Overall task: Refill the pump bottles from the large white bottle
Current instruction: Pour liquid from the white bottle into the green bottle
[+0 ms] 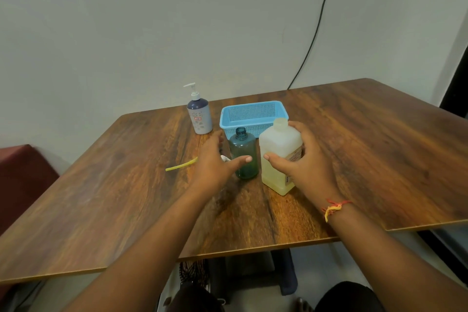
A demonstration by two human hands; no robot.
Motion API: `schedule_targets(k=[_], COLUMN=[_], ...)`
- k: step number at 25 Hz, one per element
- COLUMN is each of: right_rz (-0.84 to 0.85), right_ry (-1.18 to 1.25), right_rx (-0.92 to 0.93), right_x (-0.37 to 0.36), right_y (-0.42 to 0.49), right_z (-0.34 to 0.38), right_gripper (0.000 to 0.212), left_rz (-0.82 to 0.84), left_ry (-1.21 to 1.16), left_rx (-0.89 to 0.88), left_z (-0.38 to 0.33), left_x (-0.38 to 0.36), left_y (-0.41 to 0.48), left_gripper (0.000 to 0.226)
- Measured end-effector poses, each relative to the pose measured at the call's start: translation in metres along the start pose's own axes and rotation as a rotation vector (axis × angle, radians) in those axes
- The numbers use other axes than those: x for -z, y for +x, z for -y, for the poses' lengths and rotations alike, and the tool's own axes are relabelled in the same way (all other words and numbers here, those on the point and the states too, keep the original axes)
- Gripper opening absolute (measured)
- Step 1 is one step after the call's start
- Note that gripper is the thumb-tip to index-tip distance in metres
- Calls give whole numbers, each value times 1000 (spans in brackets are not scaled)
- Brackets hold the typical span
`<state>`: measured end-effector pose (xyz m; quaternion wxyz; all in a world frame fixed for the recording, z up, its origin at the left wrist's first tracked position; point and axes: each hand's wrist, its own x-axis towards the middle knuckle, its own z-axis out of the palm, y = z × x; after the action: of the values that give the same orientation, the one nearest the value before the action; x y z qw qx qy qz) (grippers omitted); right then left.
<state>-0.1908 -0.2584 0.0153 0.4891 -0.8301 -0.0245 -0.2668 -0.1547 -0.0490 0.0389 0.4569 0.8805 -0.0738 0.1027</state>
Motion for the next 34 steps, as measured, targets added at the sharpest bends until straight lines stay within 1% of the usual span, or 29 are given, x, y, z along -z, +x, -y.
schedule_targets(k=[2,6,8,12,14,17,24,30,34], right_rz=[17,49,44,9,16,38,94,168,192], right_ry=[8,-2,-37,-122,-188,-275,-462,-616,-671], right_rx=[-2,1,19,62,76,138,302,379,427], right_x=[2,5,8,19,27,38,48,58,61], right_y=[2,10,15,29,36,48,65,65,67], right_z=[1,5,8,18,25,33,42,55,61], right_gripper=[81,76,75,82,81,76,76,71,70], left_rz=[5,2,-6,-36,-56,-57,-59,-49,-39], left_ry=[-55,-107,-116,-166,-198,-215,-213,-232,-239], left_rx=[-10,9,-14,-58,-81,-82,-102,-115,-109], left_z=[-4,-7,-10,-23,-29,-36,-40,-43,-43], left_x=[-7,-15,-16,-14,-12,-11,-11,-9,-10], left_y=[5,13,13,8,6,3,4,3,2], left_gripper=[86,76,77,78,77,79,76,75,76])
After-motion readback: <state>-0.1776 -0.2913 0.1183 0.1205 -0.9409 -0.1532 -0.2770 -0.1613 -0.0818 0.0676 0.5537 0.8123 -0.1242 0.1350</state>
